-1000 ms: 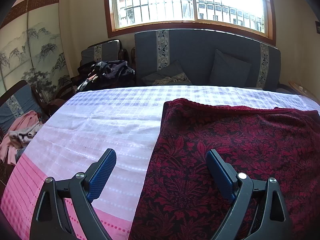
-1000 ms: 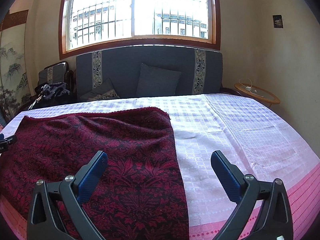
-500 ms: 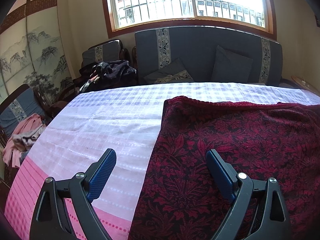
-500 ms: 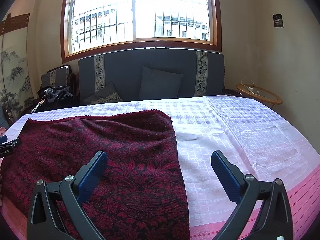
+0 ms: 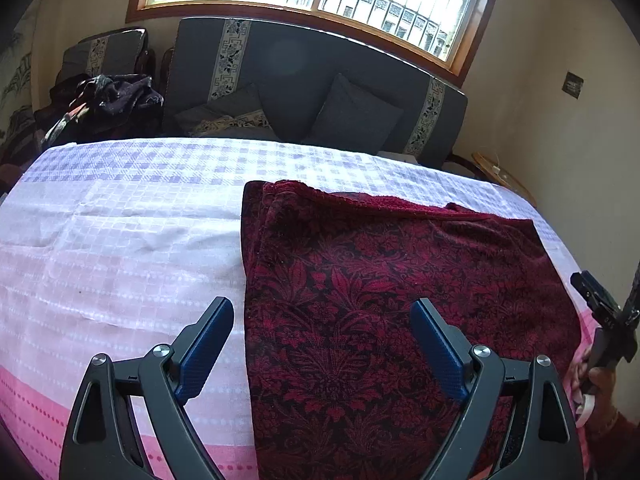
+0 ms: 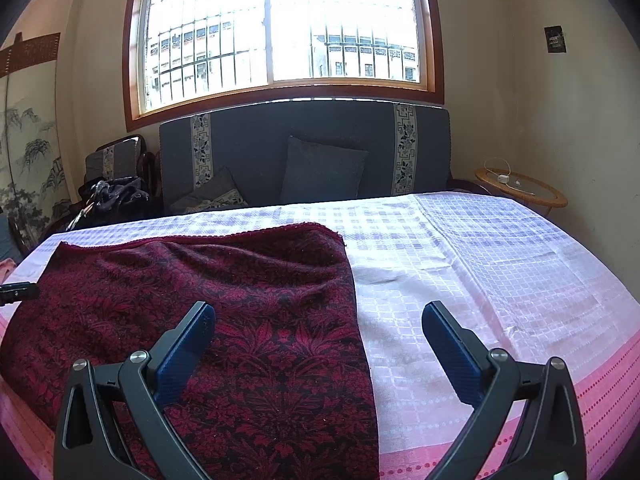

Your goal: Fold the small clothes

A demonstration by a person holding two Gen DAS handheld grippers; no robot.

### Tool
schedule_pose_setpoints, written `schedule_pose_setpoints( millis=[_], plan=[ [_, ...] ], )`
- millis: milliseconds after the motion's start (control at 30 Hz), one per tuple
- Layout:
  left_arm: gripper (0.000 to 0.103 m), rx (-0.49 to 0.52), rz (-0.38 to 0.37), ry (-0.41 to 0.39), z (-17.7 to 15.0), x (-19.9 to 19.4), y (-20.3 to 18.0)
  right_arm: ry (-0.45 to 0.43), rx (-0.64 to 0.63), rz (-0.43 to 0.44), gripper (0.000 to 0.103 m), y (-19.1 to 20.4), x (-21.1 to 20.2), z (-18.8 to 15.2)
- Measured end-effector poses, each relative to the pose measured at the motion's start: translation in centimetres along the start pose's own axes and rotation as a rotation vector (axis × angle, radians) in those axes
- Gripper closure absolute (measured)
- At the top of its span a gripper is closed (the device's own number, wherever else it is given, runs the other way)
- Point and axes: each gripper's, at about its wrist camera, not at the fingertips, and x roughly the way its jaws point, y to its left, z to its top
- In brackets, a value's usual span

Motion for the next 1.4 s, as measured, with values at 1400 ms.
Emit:
schedule_pose_setpoints(
  millis=[1400],
  plan=[
    [0.052,-0.113,-0.441,0.286,2.4,6.9,5.3,-0.012,-0.014,-0.057,0.0,0.5,-0.3,0.2]
  ],
)
